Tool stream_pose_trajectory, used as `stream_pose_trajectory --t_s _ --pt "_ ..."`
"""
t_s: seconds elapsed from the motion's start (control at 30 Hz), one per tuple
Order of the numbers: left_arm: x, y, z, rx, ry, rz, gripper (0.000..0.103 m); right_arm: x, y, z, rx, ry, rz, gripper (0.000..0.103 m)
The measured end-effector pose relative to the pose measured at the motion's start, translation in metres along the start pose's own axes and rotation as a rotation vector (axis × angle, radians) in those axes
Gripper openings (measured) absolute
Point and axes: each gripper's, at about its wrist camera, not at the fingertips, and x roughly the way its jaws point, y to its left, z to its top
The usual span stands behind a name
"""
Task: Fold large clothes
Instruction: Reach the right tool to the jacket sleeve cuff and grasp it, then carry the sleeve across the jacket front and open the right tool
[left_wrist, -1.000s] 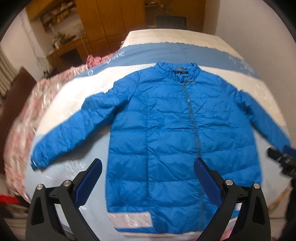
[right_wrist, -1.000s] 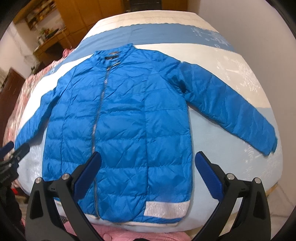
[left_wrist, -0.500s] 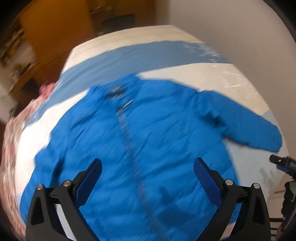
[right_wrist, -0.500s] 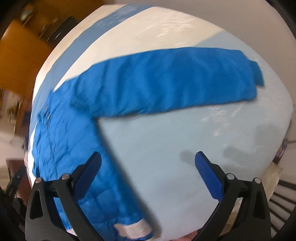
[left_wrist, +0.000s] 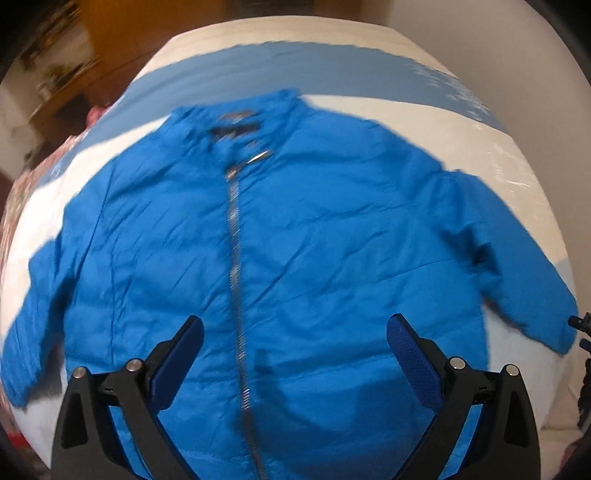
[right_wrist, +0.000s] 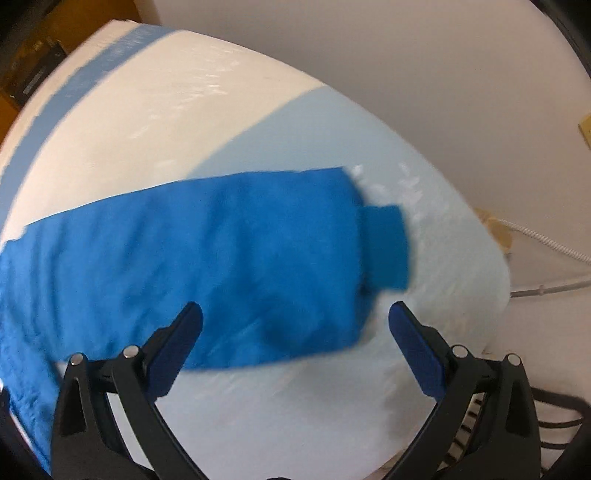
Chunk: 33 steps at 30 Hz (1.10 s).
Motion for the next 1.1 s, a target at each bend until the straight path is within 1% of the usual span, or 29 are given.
stream_pose_trajectory --t_s 0.07,0.17,0.27,0.3,0.33,0.37,0.4,0.47,0.5,0.53,0.57,0.6,0.63,0.77,0.8,0.87,0.9,0.93,0.97,1.0,1.1 --pt "0.008 0.012 -0.011 -0.043 -0.012 0.023 0.099 0.012 -0.004 0.006 -0.014 0.023 0.018 0.1" --pt "0.02 0.028 -0.022 -0.106 -0.004 0.034 0.099 0.02 -0.01 0.009 -0.028 0.034 0.045 0.1" --pt "0.03 0.05 -0.031 -0.194 -0.004 0.039 0.099 0.026 -0.017 0.013 -0.018 0.019 0.064 0.1" --pt "0.031 0.057 -0.035 -0.217 -0.011 0.043 0.099 0.027 -0.021 0.015 -0.014 0.011 0.069 0.097" --pt "0.032 0.062 -0.037 -0.228 -0.015 0.046 0.099 0.026 -0.025 0.013 -0.014 -0.004 0.063 0.091" --pt "0.032 0.064 -0.038 -0.229 -0.019 0.044 0.099 0.025 -0.028 0.013 -0.025 -0.018 0.05 0.087" --pt "0.033 0.065 -0.04 -0.223 -0.02 0.042 0.099 0.024 -0.027 0.016 -0.04 -0.034 0.046 0.08" --pt "0.036 0.066 -0.042 -0.206 -0.021 0.039 0.099 0.019 -0.023 0.016 -0.063 -0.054 0.067 0.06" --pt "0.036 0.067 -0.044 -0.203 -0.022 0.039 0.099 0.014 -0.022 0.017 -0.075 -0.066 0.103 0.044" --pt "0.037 0.068 -0.045 -0.198 -0.024 0.038 0.099 0.01 -0.022 0.018 -0.078 -0.07 0.126 0.033" --pt "0.036 0.067 -0.046 -0.196 -0.024 0.036 0.099 0.006 -0.021 0.018 -0.081 -0.076 0.145 0.029" --pt "0.036 0.07 -0.046 -0.196 -0.023 0.027 0.099 -0.001 -0.02 0.018 -0.085 -0.089 0.188 0.026" --pt "0.035 0.07 -0.046 -0.197 -0.021 0.02 0.099 -0.006 -0.021 0.016 -0.085 -0.096 0.227 0.024" --pt "0.03 0.075 -0.05 -0.2 -0.01 -0.002 0.099 -0.044 -0.012 0.011 -0.089 -0.123 0.454 0.024" --pt "0.026 0.08 -0.051 -0.207 -0.008 -0.006 0.099 -0.052 -0.001 0.007 -0.1 -0.128 0.483 0.024" --pt "0.021 0.087 -0.052 -0.217 -0.005 -0.003 0.099 -0.077 0.025 -0.002 -0.157 -0.146 0.598 0.024" --pt "0.018 0.091 -0.053 -0.217 -0.002 0.0 0.099 -0.086 0.037 -0.002 -0.184 -0.149 0.66 0.024" --pt "0.016 0.094 -0.054 -0.215 -0.001 0.005 0.099 -0.094 0.048 0.001 -0.202 -0.148 0.698 0.024" --pt "0.014 0.097 -0.055 -0.211 -0.002 0.011 0.099 -0.096 0.068 0.014 -0.224 -0.146 0.728 0.024" --pt "0.012 0.101 -0.057 -0.206 -0.003 0.017 0.099 -0.103 0.086 0.012 -0.261 -0.145 0.751 0.024" --pt "0.007 0.112 -0.06 -0.194 -0.006 0.032 0.099 -0.112 0.139 0.016 -0.357 -0.141 0.758 0.024"
